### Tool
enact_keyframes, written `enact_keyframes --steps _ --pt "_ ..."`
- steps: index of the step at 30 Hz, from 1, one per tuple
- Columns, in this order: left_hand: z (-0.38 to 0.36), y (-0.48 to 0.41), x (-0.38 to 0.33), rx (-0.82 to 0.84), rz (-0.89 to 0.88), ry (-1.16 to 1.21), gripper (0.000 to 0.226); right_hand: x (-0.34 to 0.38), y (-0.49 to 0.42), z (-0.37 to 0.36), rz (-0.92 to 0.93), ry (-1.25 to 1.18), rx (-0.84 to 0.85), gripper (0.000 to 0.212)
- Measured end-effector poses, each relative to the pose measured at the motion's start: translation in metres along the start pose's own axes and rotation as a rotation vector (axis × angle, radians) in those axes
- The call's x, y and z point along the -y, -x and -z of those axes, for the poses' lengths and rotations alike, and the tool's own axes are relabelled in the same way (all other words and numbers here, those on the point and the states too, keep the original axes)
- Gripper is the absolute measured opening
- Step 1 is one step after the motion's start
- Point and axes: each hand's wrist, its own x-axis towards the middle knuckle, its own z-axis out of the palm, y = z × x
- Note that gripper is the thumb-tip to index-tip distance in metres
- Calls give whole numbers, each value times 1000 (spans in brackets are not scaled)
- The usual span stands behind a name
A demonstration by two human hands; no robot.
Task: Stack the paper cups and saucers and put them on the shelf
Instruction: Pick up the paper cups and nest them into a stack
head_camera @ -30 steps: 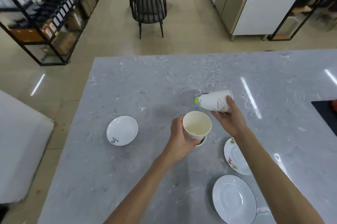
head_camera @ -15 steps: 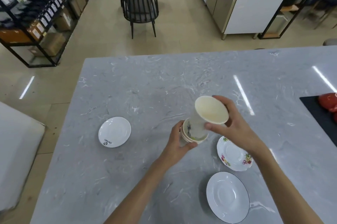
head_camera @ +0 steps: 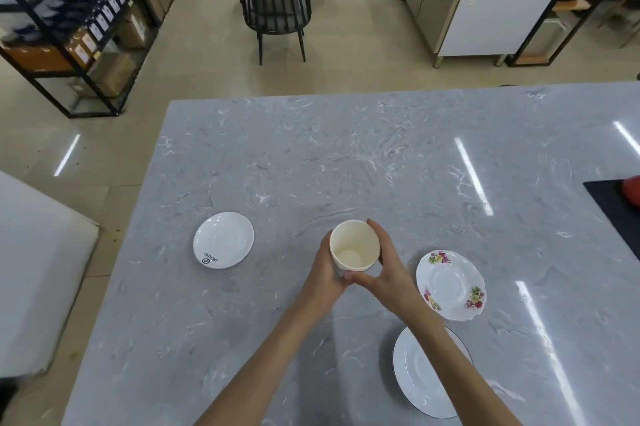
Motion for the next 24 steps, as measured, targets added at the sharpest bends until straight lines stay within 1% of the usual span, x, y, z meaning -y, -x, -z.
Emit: enact_keyframes --steps 2,7,10,12,13,14,15,16,17,18,19,20,22,24 --pt "13 9 7 -45 10 15 82 5 2 -16 20 5 3 100" --pt "47 59 35 -125 60 12 89 7 28 -62 80 60 126 98" --pt "45 80 46 -124 68 -29 92 1 40 -70 99 51 131 97" --pt "41 78 48 -100 57 -44 90 -3 38 -66 92 7 132 98" --pt "37 74 48 -84 90 -48 82 -4 37 -64 78 -19 153 99" --pt "32 73 52 -68 90 -44 62 -6 35 -62 66 -36 180 101" --pt "27 72 52 -106 84 -14 37 -7 33 -60 59 -36 202 103" --pt "22 71 50 -145 142 53 24 -11 32 -58 56 -31 229 106" --pt "20 72 48 -134 152 10 27 -14 30 -56 50 -22 262 108" --pt "17 74 46 -154 165 -73 47 -17 29 -52 39 -18 305 109" --pt "13 73 48 -205 213 -83 70 -21 29 -48 31 -2 353 109" --pt "13 75 44 -234 253 -6 83 -26 29 -44 33 27 397 104" --pt "10 79 39 -286 297 61 91 -38 35 -36 50 108 404 85" --pt "8 85 41 -287 315 99 92 -52 48 -30 -39 89 333 63"
